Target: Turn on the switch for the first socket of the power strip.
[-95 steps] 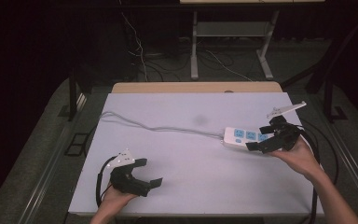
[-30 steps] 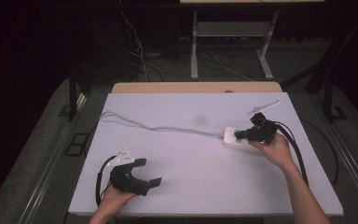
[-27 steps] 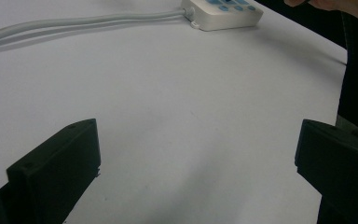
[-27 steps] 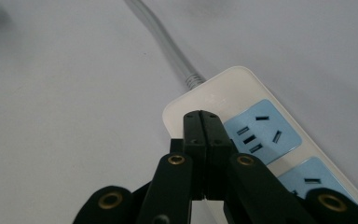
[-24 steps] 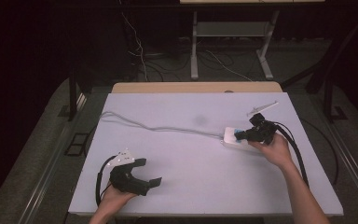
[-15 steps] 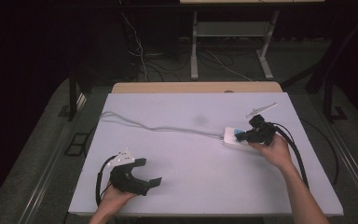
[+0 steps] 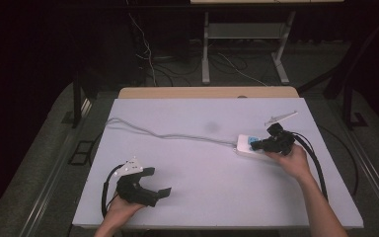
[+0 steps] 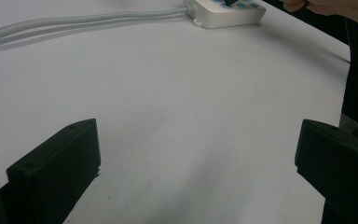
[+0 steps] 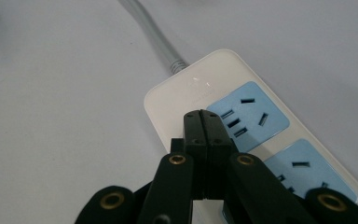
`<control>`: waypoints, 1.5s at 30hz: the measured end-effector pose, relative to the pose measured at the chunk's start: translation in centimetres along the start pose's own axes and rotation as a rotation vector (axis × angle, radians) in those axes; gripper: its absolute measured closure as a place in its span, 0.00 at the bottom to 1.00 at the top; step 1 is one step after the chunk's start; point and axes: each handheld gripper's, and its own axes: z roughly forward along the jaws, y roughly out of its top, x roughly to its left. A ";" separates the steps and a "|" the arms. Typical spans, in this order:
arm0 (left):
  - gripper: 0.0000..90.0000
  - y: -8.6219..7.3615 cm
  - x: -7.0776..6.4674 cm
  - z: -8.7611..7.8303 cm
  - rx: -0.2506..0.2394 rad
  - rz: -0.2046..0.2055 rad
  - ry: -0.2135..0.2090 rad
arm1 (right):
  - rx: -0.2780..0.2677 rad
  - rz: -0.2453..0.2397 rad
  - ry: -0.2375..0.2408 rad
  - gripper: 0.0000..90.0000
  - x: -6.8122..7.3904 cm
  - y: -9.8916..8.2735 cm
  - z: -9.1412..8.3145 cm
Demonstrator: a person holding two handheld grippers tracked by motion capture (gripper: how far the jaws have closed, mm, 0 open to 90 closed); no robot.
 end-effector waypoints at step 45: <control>0.00 0.0 0.5 0.3 0.022 -0.001 0.004 | 0.166 -0.276 -0.228 1.00 3.4 1.3 0.7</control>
